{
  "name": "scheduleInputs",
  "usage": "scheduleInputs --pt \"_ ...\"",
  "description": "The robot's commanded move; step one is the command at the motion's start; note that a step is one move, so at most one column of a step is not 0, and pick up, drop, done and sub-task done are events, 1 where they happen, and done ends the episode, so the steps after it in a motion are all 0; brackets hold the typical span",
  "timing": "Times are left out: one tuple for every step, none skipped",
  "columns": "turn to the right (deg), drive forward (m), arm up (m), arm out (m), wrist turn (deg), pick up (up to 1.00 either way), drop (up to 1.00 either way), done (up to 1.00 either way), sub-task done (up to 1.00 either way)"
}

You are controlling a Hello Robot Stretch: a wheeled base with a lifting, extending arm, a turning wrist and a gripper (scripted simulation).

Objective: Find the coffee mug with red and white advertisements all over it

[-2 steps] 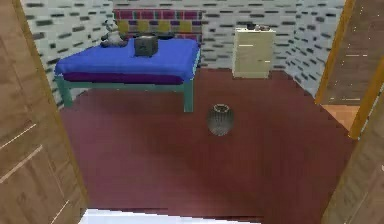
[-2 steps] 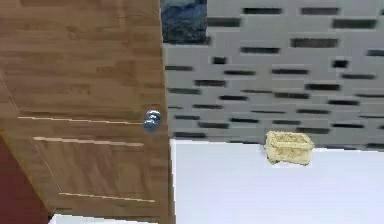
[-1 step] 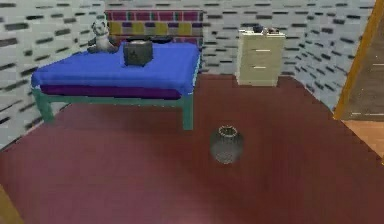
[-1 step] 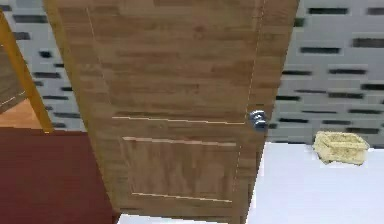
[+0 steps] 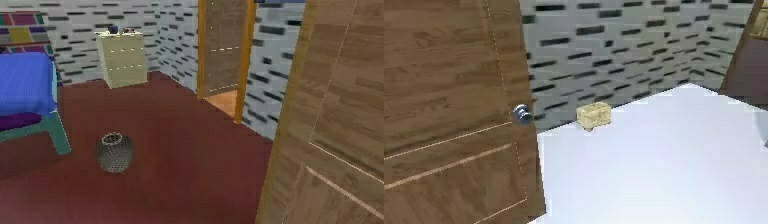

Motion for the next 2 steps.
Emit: scheduleInputs --pt "0.0 0.85 0.0 0.0 0.0 0.0 0.0 0.0 0.0" --pt "6.0 0.0 0.0 0.0 0.0 0.0 0.0 0.0 0.0"
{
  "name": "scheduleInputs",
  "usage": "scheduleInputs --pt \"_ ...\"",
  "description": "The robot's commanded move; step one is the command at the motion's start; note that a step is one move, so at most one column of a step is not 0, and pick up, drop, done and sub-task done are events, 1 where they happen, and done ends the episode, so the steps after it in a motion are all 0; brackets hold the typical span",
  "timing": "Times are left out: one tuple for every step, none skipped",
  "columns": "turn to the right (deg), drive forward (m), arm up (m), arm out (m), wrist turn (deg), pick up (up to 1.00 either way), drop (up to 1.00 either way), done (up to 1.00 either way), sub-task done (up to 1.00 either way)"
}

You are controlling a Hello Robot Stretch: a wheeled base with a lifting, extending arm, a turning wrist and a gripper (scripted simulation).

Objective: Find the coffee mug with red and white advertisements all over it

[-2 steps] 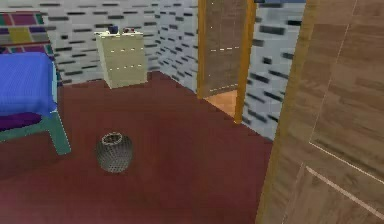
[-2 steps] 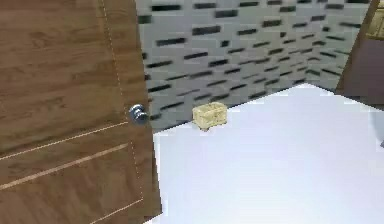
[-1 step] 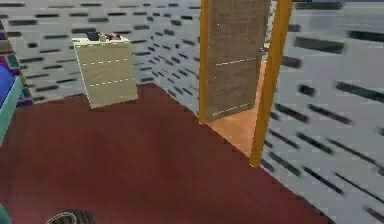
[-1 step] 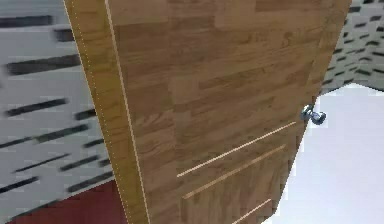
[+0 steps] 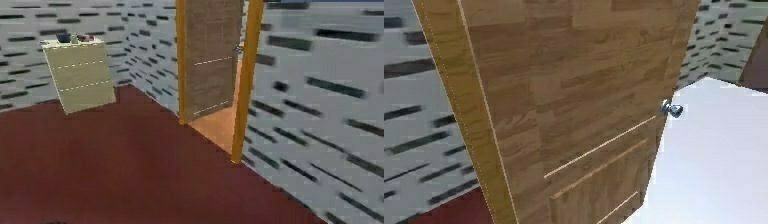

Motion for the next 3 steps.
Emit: scheduleInputs --pt "0.0 1.0 0.0 0.0 0.0 0.0 0.0 0.0 0.0" --pt "0.0 0.6 0.0 0.0 0.0 0.0 0.0 0.0 0.0" --pt "-18.0 0.0 0.0 0.0 0.0 0.0 0.0 0.0 0.0"
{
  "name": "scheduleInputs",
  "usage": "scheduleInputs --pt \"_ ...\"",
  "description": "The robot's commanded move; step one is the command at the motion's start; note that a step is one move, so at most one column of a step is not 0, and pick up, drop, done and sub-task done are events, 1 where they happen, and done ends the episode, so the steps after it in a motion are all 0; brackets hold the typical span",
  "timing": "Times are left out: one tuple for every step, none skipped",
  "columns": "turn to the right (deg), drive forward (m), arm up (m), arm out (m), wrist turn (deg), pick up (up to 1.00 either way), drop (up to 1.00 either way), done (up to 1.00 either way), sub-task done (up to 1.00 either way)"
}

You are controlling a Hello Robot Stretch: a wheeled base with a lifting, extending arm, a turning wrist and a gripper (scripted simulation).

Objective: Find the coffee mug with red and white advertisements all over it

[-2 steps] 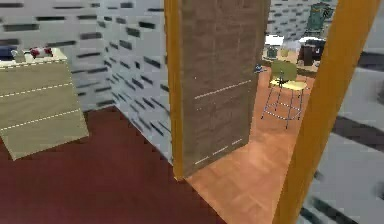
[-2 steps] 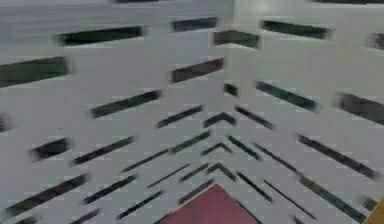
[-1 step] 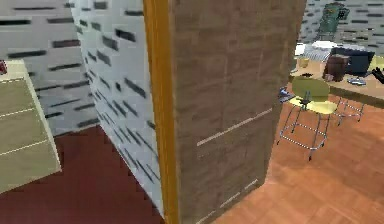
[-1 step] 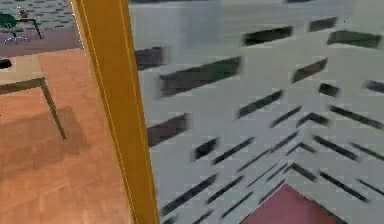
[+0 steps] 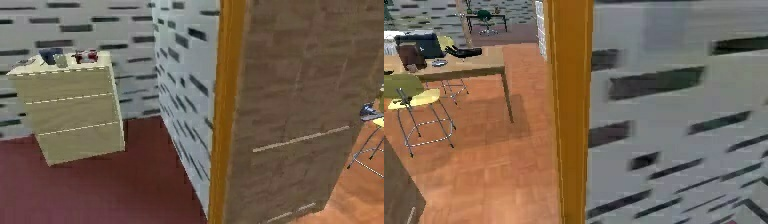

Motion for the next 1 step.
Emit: scheduleInputs --pt "0.0 0.25 0.0 0.0 0.0 0.0 0.0 0.0 0.0"
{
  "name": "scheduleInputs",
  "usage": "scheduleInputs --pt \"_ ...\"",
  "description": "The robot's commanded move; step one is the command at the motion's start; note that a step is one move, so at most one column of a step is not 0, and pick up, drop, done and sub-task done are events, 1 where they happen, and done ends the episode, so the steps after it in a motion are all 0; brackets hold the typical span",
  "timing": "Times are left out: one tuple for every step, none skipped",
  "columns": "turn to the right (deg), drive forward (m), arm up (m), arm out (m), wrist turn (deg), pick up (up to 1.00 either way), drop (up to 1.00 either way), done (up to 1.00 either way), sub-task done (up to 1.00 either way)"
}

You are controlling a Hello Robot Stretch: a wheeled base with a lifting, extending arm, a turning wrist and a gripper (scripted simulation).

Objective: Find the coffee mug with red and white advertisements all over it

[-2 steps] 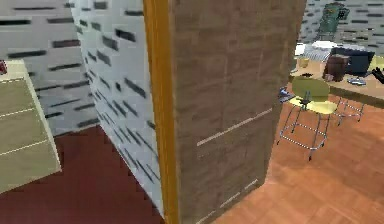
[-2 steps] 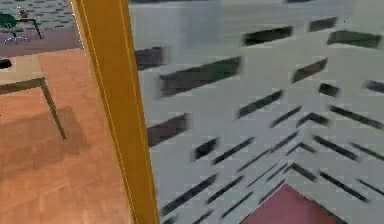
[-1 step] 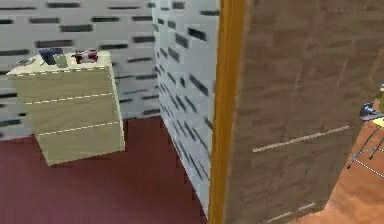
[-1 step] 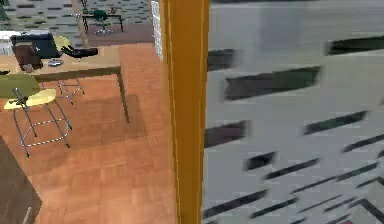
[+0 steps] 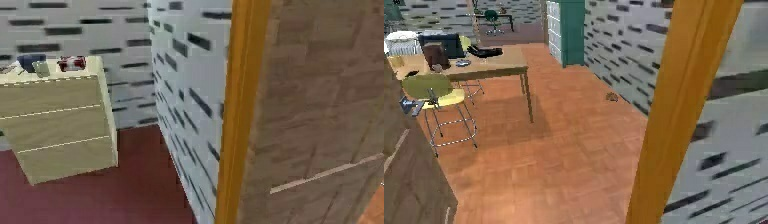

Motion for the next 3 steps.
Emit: scheduleInputs --pt "45.0 0.0 0.0 0.0 0.0 0.0 0.0 0.0 0.0" --pt "30.0 0.0 0.0 0.0 0.0 0.0 0.0 0.0 0.0" --pt "0.0 1.0 0.0 0.0 0.0 0.0 0.0 0.0 0.0"
